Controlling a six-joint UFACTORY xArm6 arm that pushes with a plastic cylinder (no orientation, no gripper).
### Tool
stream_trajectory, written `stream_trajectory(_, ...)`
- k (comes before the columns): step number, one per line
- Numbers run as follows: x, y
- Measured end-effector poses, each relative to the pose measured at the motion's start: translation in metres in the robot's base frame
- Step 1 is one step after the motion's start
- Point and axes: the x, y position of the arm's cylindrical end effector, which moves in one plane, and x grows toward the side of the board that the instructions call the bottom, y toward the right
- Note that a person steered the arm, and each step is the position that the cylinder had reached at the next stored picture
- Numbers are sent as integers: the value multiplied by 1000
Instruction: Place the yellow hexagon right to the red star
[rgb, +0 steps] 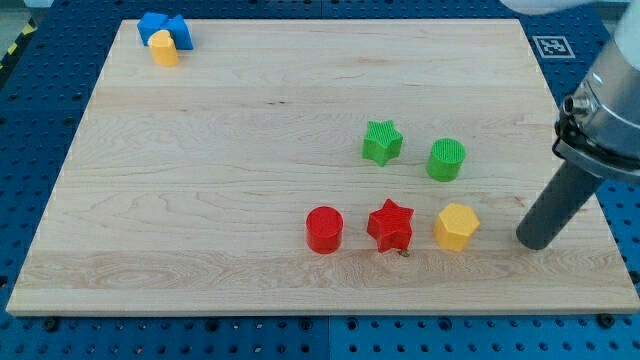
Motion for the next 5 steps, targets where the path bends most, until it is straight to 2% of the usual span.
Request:
stream_trajectory(1,29,12)
stream_trajectory(2,63,-4)
stream_trajectory(5,-6,-66)
